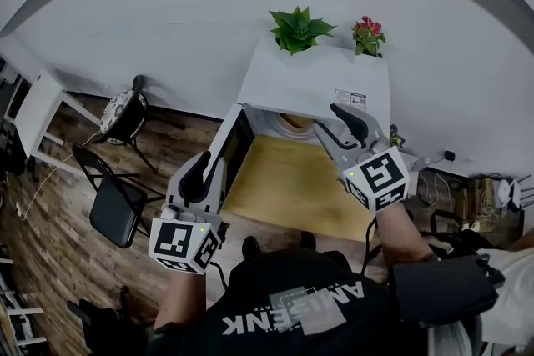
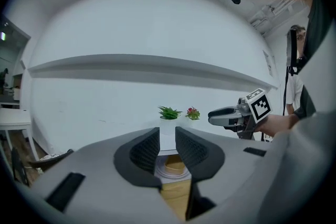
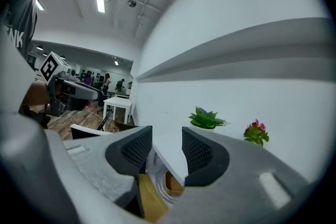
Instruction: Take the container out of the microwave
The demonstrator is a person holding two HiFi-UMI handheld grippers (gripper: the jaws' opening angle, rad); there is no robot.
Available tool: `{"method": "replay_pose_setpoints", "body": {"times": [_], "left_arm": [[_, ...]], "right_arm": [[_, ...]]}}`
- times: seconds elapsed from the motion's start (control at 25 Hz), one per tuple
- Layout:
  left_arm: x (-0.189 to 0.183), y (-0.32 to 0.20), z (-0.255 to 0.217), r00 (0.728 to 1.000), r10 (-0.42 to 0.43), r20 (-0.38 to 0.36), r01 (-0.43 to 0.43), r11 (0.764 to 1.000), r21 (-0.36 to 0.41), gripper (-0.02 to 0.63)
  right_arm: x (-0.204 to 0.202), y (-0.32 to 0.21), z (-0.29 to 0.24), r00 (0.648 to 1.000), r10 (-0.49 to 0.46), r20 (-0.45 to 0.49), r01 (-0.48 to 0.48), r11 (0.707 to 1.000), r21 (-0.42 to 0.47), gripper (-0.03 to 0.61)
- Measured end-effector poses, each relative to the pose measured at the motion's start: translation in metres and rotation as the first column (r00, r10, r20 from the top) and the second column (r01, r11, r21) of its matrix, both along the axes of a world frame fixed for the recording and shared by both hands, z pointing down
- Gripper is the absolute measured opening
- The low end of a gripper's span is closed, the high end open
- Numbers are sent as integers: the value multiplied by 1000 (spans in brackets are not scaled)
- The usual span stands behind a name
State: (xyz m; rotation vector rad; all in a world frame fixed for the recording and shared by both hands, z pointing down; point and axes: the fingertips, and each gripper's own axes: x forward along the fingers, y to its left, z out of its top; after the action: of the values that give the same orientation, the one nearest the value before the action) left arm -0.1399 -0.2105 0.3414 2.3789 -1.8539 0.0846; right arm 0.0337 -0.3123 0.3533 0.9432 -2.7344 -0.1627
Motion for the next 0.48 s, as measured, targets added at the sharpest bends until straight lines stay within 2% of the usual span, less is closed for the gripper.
{"method": "replay_pose_setpoints", "body": {"times": [0.12, 0.32, 0.48], "left_arm": [[-1, 7, 7, 999, -33, -2, 33, 999, -26, 77], [-9, 19, 20, 996, -87, -5, 87, 995, -48, 77], [-16, 27, 29, 992, -125, -1, 125, 990, -66, 77]], "right_arm": [[-11, -3, 21, 998, -55, -33, 54, 998, -31, 169], [-29, -5, 60, 987, -123, -104, 120, 992, -34, 170], [-49, 0, 95, 962, -200, -184, 191, 979, -63, 170]]}}
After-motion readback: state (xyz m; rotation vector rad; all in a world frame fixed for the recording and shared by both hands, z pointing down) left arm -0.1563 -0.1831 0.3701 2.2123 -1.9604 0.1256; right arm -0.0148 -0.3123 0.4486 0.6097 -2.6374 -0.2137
